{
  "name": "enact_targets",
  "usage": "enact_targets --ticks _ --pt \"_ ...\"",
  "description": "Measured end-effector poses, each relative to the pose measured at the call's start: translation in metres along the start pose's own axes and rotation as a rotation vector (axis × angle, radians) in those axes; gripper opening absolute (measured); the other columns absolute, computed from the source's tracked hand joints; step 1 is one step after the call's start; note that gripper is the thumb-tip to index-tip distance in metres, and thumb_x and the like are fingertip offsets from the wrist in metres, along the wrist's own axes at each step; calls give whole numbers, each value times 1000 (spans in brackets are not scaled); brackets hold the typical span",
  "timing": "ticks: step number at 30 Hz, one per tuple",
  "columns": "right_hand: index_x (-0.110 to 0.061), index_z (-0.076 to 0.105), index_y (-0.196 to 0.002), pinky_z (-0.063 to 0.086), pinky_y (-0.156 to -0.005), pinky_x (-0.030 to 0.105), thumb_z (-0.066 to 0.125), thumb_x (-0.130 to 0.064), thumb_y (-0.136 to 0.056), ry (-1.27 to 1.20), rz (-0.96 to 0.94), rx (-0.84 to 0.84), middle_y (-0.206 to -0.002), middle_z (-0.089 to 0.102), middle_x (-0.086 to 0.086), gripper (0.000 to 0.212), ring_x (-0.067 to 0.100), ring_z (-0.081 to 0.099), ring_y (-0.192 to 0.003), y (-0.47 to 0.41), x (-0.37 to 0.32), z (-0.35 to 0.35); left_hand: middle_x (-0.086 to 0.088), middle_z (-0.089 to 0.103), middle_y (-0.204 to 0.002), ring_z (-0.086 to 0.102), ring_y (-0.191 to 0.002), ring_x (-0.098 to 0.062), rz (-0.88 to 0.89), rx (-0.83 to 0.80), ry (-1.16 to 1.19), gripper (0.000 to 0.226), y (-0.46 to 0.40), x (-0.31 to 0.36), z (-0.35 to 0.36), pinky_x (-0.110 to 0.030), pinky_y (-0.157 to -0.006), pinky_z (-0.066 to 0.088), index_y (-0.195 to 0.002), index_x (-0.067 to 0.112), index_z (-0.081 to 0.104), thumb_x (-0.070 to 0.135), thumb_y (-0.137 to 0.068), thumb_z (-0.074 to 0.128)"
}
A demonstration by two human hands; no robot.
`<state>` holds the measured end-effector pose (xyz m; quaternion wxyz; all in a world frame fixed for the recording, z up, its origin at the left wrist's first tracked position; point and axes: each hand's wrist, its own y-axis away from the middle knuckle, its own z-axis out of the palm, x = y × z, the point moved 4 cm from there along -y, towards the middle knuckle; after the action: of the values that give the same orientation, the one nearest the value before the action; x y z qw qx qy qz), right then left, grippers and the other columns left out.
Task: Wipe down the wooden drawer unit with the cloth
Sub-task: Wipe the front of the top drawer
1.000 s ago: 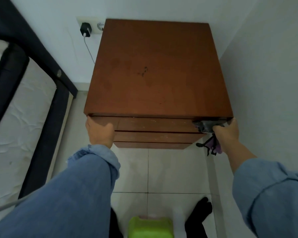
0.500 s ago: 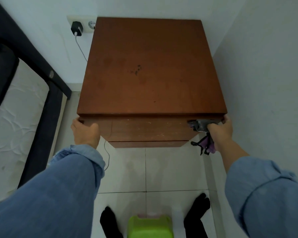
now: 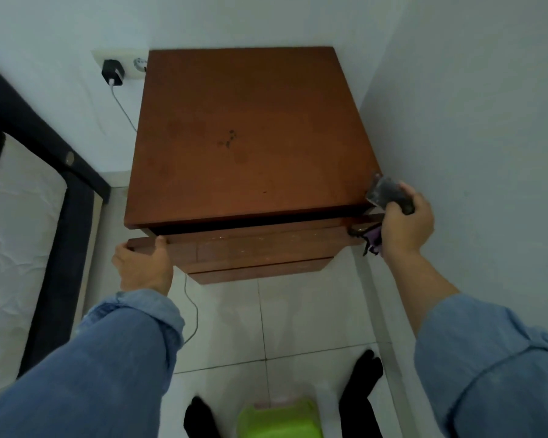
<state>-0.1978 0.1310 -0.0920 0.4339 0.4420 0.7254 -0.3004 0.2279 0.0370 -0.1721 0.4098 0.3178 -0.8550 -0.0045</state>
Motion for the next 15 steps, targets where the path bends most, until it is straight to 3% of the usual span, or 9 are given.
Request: enact_targets --ticks 4,11,15 --pt "-17 60 -125 37 -103 30 48 -2 -83 214 -25 -67 -124 59 10 46 28 55 -112 2 19 13 -8 45 -134 54 -110 -35 14 0 11 67 -2 -5 1 -55 -96 44 -131 18 39 56 -78 51" --pt "-13 49 -137 30 -100 29 43 1 -87 363 10 -33 -144 46 4 52 34 49 -117 35 40 40 -8 47 -131 55 -109 -33 74 -4 62 71 -2 -6 0 -55 -96 44 -130 17 41 62 -76 44" --pt "-12 46 -138 30 -95 29 42 -5 -89 422 16 -113 -149 39 1 50 35 45 -114 64 29 60 -10 51 -127 55 -106 -33 124 5 59 67 -1 -8 -5 -53 -95 44 -126 14 45 59 -76 43"
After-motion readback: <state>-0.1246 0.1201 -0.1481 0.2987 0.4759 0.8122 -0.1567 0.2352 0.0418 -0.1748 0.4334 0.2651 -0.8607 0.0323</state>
